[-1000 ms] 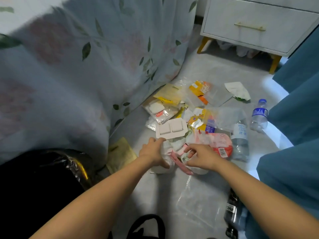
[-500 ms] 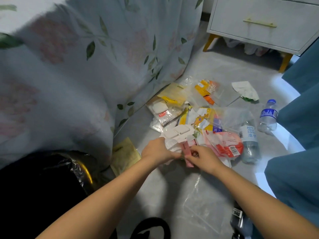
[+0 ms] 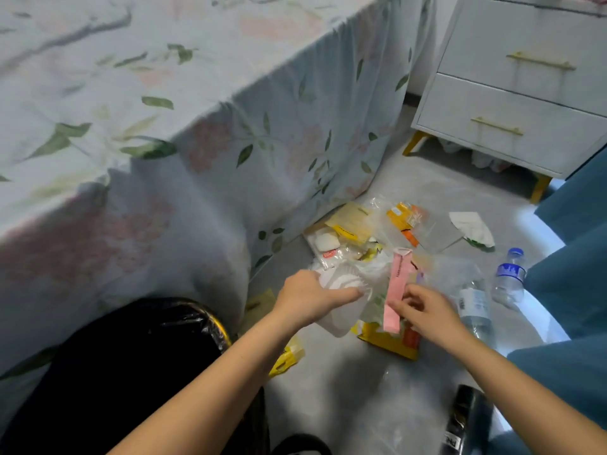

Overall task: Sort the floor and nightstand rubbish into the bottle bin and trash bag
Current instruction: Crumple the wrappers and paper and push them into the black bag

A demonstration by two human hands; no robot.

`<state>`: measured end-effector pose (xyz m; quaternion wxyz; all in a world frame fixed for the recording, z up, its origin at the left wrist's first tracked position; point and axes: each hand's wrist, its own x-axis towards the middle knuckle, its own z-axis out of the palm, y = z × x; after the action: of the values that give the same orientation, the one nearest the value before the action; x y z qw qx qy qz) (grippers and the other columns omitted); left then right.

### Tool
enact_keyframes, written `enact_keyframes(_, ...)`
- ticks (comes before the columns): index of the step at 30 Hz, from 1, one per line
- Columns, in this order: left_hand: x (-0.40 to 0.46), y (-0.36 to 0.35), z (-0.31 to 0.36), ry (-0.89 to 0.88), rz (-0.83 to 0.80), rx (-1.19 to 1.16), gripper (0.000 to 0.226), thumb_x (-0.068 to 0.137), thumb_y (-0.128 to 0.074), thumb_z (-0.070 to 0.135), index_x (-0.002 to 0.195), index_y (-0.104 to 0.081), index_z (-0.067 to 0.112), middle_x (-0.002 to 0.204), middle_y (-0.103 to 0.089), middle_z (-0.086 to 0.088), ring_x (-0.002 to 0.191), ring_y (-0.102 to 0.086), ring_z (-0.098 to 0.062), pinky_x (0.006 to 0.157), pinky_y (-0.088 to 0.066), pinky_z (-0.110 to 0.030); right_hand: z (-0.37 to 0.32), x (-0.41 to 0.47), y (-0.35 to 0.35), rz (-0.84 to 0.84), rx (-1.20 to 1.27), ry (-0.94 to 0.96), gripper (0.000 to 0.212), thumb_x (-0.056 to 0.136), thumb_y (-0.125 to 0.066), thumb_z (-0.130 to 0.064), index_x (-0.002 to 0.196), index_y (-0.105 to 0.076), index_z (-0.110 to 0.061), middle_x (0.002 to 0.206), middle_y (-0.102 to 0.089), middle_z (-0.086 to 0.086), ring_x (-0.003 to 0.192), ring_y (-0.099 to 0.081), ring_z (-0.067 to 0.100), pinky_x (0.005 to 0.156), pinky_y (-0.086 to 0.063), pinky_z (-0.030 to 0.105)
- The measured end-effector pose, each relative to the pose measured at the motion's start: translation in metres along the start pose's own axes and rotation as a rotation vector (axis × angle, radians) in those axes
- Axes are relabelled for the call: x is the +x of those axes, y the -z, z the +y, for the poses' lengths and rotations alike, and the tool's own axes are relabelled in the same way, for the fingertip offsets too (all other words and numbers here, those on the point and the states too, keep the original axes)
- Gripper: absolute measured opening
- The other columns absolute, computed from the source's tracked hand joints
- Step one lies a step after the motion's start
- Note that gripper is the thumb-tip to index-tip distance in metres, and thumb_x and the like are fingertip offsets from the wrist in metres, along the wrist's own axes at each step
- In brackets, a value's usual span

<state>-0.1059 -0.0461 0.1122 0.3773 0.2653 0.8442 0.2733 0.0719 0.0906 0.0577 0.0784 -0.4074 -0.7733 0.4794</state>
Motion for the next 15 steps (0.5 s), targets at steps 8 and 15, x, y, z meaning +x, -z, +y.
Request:
enact_keyframes(8, -0.070, 0.067, -0.021, -0.070, 0.113, -0.250, 0.048, 0.062, -0.072, 0.063, 0.087, -0.068, 0.022, 0.084, -0.070, 0.007, 0.080, -0.066, -0.013, 0.069, -0.051, -0.029, -0.106, -0.017, 0.022, 0.039, 0.118, 0.183, 0.018, 0.086, -0.067, -0.008, 0.081, -0.068, -0.026, 0.097, -0.061, -0.003, 0.095, -0.059, 0.018, 0.080, -0.047, 0.018)
enact_keyframes(15, -0.135, 0.120, -0.063, -0.148, 0.095, -0.520, 0.046, 0.059, -0.075, 0.057, 0.090, -0.074, 0.023, 0.088, -0.076, 0.007, 0.081, -0.071, -0.007, 0.070, -0.052, -0.021, -0.192, -0.042, 0.031, -0.194, 0.313, 0.247, 0.051, 0.050, -0.087, -0.049, 0.086, -0.076, -0.013, 0.143, -0.043, -0.017, 0.127, -0.046, 0.005, 0.101, -0.040, 0.034)
